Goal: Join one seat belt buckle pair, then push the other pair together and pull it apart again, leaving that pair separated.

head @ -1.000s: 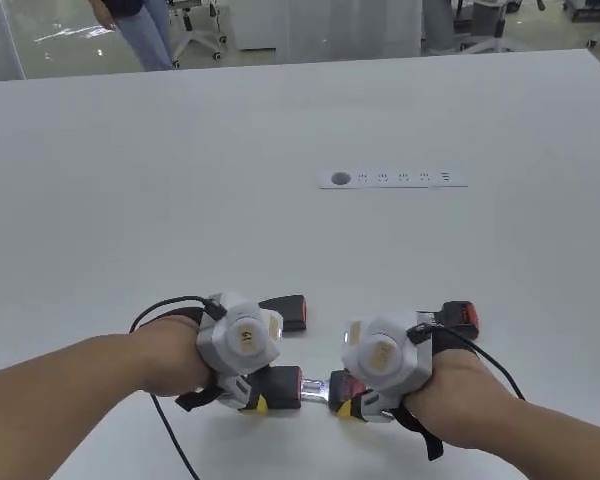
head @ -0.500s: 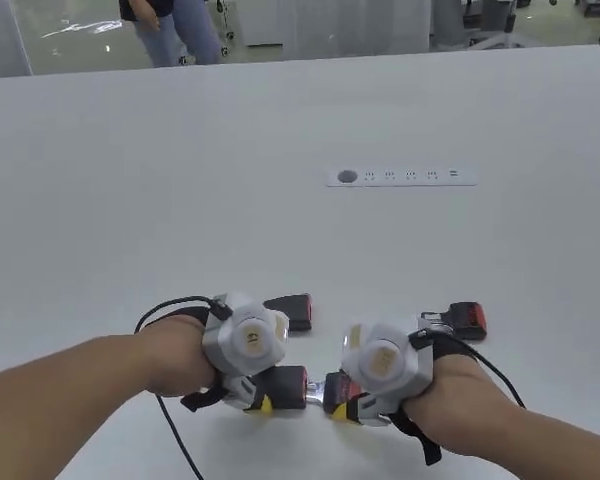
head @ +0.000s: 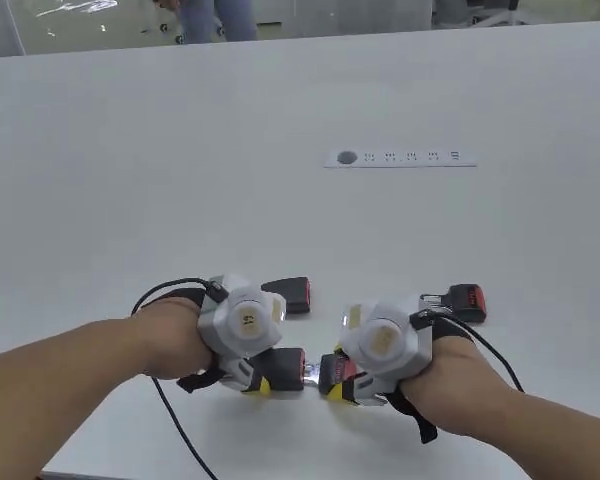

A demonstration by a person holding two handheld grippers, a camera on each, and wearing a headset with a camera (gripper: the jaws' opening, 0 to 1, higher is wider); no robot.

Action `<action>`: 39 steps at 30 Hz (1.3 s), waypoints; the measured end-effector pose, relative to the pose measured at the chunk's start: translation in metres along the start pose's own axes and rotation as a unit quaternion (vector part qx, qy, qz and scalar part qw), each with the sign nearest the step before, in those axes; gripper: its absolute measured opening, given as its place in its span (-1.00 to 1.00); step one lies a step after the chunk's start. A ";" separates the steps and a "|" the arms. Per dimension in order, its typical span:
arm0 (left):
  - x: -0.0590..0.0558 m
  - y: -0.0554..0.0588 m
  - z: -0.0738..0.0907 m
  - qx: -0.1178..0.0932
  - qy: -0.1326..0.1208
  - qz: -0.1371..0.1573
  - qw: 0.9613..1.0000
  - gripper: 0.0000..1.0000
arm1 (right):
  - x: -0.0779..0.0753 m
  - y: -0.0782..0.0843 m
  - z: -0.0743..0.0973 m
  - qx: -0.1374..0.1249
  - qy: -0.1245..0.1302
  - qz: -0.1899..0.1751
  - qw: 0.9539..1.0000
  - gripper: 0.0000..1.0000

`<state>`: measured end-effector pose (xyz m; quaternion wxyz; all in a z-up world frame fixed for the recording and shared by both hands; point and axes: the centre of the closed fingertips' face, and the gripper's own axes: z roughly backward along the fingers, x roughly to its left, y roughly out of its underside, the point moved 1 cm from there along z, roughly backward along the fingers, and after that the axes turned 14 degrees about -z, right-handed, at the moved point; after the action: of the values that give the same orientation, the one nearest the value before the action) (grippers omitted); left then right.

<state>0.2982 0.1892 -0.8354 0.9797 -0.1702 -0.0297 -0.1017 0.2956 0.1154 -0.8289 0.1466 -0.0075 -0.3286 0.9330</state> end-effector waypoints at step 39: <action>-0.001 0.000 0.000 -0.014 -0.002 -0.010 1.000 -0.34 | 0.002 -0.006 -0.007 0.008 -0.018 0.014 1.000 -0.38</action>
<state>0.2976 0.1898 -0.8357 0.9761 -0.1838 -0.0317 -0.1118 0.2962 0.1247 -0.8311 0.1282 0.0055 -0.3240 0.9373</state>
